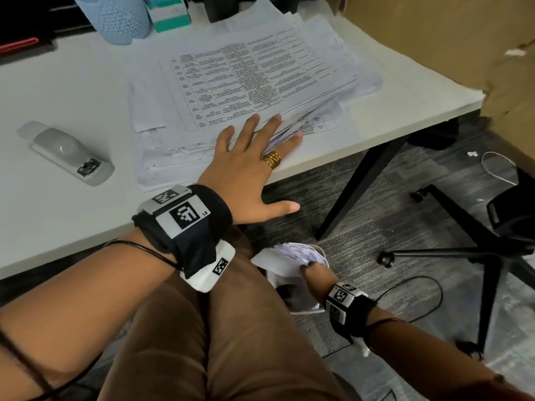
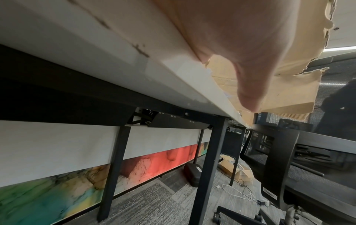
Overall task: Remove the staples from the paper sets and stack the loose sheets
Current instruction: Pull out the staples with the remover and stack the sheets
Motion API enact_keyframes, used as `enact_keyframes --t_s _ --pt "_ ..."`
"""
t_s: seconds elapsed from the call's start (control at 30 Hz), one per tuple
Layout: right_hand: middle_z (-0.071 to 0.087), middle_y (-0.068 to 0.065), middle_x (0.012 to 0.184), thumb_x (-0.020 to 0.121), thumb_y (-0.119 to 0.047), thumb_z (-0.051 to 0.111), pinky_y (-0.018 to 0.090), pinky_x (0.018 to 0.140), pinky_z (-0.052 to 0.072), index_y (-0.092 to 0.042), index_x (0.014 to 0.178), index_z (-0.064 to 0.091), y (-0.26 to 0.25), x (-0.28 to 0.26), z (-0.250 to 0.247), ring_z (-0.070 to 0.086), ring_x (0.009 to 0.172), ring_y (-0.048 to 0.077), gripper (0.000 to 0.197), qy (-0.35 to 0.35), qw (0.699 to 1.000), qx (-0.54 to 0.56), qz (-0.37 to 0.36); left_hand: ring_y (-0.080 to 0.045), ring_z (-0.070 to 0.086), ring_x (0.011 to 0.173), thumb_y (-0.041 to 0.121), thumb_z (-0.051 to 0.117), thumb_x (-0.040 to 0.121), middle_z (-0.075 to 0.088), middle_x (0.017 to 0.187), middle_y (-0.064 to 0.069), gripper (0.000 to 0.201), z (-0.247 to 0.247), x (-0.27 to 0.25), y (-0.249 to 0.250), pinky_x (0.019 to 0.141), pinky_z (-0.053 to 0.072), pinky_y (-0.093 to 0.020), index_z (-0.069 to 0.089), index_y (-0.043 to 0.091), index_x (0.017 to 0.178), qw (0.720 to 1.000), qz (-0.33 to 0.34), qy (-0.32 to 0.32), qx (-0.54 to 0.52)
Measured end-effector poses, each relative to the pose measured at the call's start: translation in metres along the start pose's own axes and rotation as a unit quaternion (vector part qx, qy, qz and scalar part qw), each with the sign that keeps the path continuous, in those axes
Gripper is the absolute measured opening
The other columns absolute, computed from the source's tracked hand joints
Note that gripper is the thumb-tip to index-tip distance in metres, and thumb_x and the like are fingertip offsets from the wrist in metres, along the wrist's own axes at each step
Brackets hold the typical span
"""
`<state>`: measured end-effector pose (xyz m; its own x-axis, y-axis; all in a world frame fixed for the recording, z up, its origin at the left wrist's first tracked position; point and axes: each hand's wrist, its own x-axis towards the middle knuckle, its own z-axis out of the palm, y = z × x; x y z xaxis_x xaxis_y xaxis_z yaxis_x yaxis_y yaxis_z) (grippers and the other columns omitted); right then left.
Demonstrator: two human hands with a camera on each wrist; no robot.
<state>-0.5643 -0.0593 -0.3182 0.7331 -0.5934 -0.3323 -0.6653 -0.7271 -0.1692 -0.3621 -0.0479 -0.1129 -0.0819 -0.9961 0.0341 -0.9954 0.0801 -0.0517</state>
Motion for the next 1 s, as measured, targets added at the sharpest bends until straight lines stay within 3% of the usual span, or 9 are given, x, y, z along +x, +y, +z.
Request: enact_keyframes --t_s 0.07,0.17,0.3,0.4,0.47,0.6,0.7,0.83,1.0 --pt "0.067 0.021 0.102 0.085 -0.016 0.061 0.029 0.082 0.047 0.002 0.102 0.066 -0.004 -0.003 0.015 0.067 0.095 0.025 0.025 -0.051 0.999 -0.003 0.004 -0.028 -0.01 0.144 0.086 0.029 0.067 -0.011 0.157 -0.001 0.1 0.0 -0.001 0.0 0.112 -0.001 -0.05 -0.014 0.039 0.145 1.0 0.002 -0.001 -0.002" --pt "0.053 0.022 0.128 0.099 -0.016 0.036 0.032 0.093 0.04 0.001 0.13 0.046 0.004 -0.005 0.036 0.053 0.117 0.03 0.036 -0.17 0.976 0.09 0.103 -0.028 -0.01 0.144 0.086 0.027 0.066 -0.011 0.157 -0.002 0.101 0.001 0.0 -0.001 0.112 -0.001 -0.051 -0.015 0.039 0.144 1.0 0.001 0.0 0.003" --pt "0.037 0.018 0.144 0.095 -0.043 0.03 0.035 0.098 0.035 -0.008 0.145 0.025 0.013 0.001 0.079 0.043 0.127 0.03 0.062 -0.136 0.974 0.104 0.15 -0.028 -0.008 0.144 0.087 0.029 0.066 -0.009 0.157 -0.002 0.101 0.0 -0.001 0.0 0.112 0.0 -0.051 -0.013 0.039 0.145 1.0 0.001 0.008 -0.003" --pt "0.049 0.014 0.139 0.079 -0.062 0.03 0.057 0.084 0.047 -0.019 0.134 0.053 0.008 0.012 0.097 0.057 0.112 0.036 0.074 -0.152 0.973 0.05 0.163 -0.029 -0.006 0.144 0.087 0.031 0.066 -0.007 0.158 -0.003 0.102 0.002 -0.002 -0.001 0.112 0.002 -0.052 -0.01 0.038 0.146 1.0 0.003 0.02 -0.003" --pt "0.039 0.013 0.146 0.077 -0.064 0.026 0.064 0.085 0.043 -0.021 0.137 0.049 0.006 0.017 0.103 0.052 0.119 0.04 0.077 -0.158 0.975 0.032 0.151 -0.029 -0.005 0.144 0.087 0.031 0.066 -0.005 0.158 -0.003 0.102 0.002 -0.002 -0.001 0.112 0.002 -0.052 -0.009 0.038 0.146 1.0 0.001 0.022 -0.005" --pt "0.026 0.023 0.15 0.082 -0.066 0.021 0.052 0.099 0.035 -0.02 0.148 0.02 0.012 0.023 0.111 0.04 0.129 0.039 0.08 -0.078 0.99 0.012 0.116 -0.03 -0.004 0.144 0.086 0.032 0.067 -0.004 0.158 -0.004 0.101 0.001 -0.002 0.0 0.111 0.003 -0.053 -0.007 0.038 0.146 1.0 0.002 0.017 -0.007" --pt "0.053 0.022 0.129 0.073 -0.064 0.015 0.05 0.088 0.044 -0.013 0.134 0.047 0.011 0.032 0.089 0.054 0.112 0.04 0.086 -0.017 0.991 0.044 0.123 -0.03 -0.005 0.144 0.085 0.029 0.069 -0.006 0.158 -0.004 0.099 0.002 -0.002 0.0 0.111 0.002 -0.052 -0.01 0.038 0.146 1.0 0.003 0.012 -0.004" --pt "0.062 0.011 0.081 0.083 -0.045 0.037 0.035 0.057 0.048 -0.009 0.083 0.059 0.005 0.032 0.017 0.06 0.068 0.032 0.042 0.126 0.985 0.072 0.093 -0.027 -0.005 0.144 0.077 0.028 0.076 -0.004 0.158 -0.002 0.088 0.002 -0.003 0.0 0.112 0.0 -0.05 -0.002 0.035 0.147 1.0 0.006 0.015 -0.024" --pt "0.055 0.007 0.075 0.089 -0.031 0.039 0.032 0.066 0.032 -0.01 0.079 0.056 -0.016 0.02 -0.087 0.051 0.069 0.026 0.029 0.4 0.903 0.152 0.031 -0.01 0.043 0.109 0.033 0.049 0.072 0.038 0.118 0.006 0.041 -0.005 -0.01 0.0 0.092 0.027 -0.032 0.037 0.025 0.111 0.938 -0.03 0.199 -0.283"
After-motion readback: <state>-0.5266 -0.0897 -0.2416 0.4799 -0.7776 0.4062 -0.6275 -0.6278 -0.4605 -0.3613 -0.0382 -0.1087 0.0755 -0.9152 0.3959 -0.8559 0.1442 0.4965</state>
